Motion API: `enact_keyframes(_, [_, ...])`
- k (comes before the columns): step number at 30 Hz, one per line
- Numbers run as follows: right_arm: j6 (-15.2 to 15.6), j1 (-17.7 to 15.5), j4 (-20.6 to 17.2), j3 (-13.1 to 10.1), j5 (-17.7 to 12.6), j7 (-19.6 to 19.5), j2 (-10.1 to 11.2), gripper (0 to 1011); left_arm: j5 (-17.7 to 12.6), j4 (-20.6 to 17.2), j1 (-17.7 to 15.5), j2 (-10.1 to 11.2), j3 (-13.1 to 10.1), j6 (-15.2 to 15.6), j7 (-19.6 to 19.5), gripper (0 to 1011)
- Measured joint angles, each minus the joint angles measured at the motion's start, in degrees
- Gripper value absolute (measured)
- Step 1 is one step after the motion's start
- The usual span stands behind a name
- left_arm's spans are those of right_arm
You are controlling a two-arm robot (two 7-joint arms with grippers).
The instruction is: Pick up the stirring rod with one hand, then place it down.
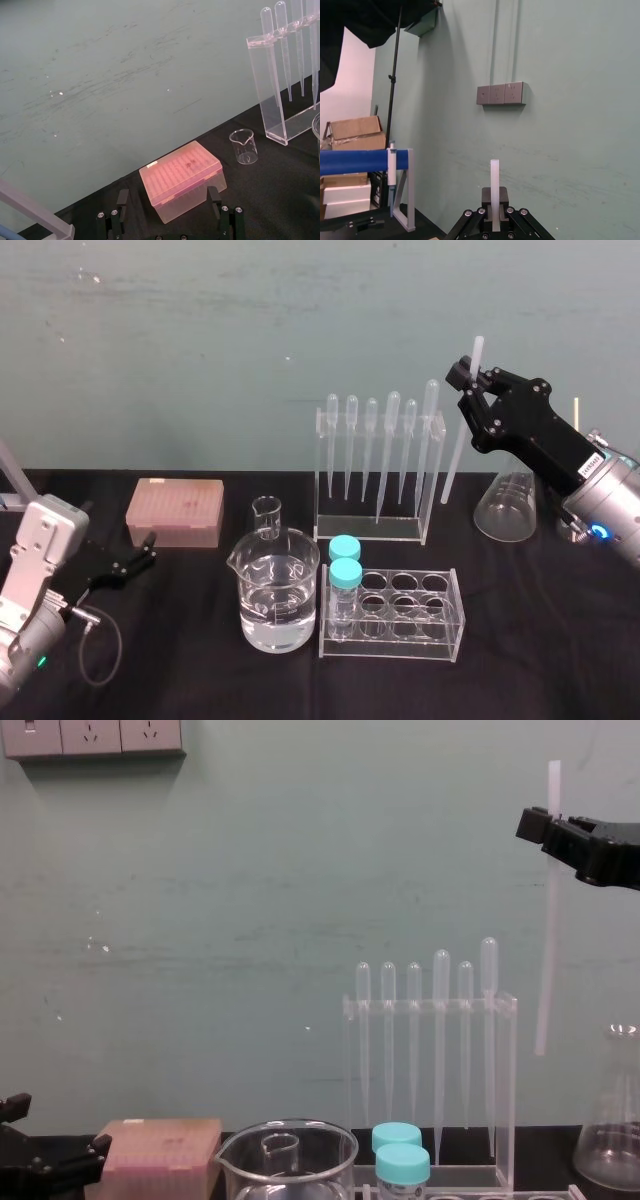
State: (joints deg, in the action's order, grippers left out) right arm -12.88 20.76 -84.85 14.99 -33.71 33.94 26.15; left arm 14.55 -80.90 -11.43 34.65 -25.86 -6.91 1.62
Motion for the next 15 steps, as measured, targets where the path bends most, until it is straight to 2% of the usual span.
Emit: enact_keyframes(15, [0.4, 0.1, 0.1, 0.3, -0.1, 0.2, 0.2, 69, 0.0, 0.0, 0.0, 0.0, 0.0, 0.0, 0.0, 1000])
